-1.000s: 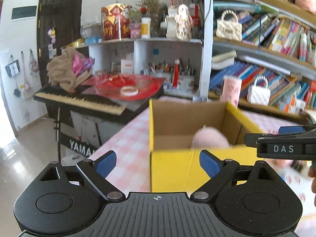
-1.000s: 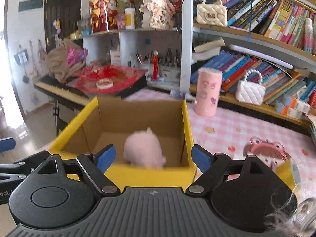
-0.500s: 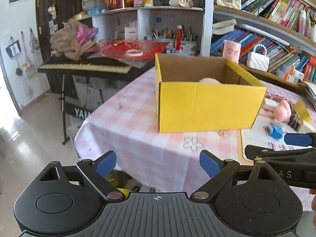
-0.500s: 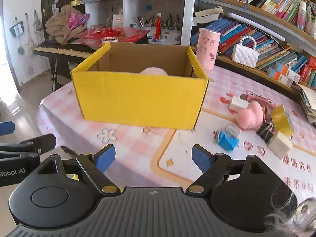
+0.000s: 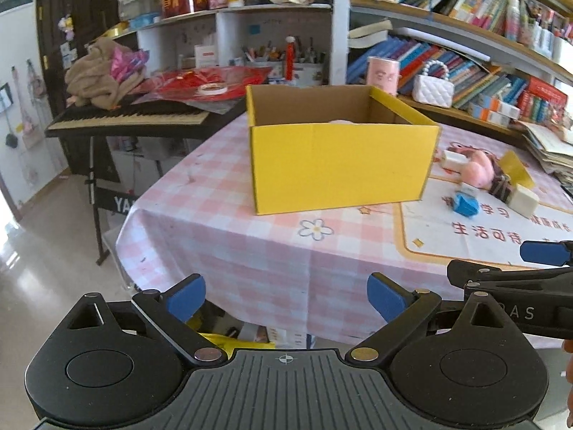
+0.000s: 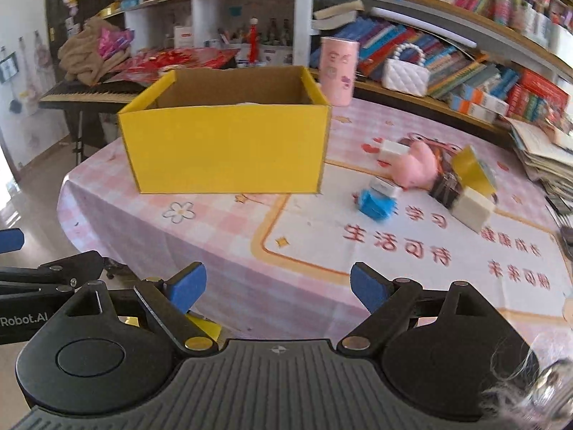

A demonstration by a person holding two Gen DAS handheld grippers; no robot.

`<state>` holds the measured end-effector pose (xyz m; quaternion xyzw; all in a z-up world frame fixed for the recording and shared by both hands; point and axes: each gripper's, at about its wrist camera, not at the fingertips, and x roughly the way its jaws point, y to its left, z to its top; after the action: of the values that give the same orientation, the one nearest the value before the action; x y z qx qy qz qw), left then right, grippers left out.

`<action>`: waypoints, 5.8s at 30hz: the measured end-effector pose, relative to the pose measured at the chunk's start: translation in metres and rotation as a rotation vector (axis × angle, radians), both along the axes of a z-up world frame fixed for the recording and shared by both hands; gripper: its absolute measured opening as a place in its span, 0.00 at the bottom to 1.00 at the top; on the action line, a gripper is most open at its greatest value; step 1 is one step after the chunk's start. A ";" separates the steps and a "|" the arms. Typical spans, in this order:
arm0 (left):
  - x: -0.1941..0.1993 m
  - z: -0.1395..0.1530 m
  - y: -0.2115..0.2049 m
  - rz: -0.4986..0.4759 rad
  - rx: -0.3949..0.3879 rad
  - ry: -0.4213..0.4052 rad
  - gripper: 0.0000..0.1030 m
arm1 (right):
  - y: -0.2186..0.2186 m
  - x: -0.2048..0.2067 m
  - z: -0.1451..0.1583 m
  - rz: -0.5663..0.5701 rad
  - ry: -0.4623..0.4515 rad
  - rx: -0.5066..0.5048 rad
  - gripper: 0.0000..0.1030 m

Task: Organize objects
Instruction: 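Withdraw both grippers from the box back toward the remaining items, then grasp the blue packet with the left gripper while the right gripper grasps the white block, then carry the blue packet and white block into the yellow box and release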

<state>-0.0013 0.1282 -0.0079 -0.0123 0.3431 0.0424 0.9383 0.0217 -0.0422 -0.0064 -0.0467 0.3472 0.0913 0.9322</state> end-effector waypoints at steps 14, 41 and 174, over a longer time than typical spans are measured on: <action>0.000 -0.003 -0.035 -0.158 -0.024 -0.001 0.95 | -0.043 -0.030 0.001 -0.175 -0.010 -0.014 0.86; 0.044 -0.007 -0.111 -0.340 -0.033 0.020 0.95 | -0.121 -0.011 -0.004 -0.365 0.030 -0.025 0.88; -0.006 0.012 0.012 -0.092 -0.084 -0.064 0.38 | 0.012 -0.011 0.012 0.211 0.001 0.055 0.29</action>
<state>-0.0075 0.1400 0.0041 -0.0372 0.3144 -0.0157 0.9484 0.0112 -0.0298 0.0051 -0.0574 0.3381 0.1987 0.9181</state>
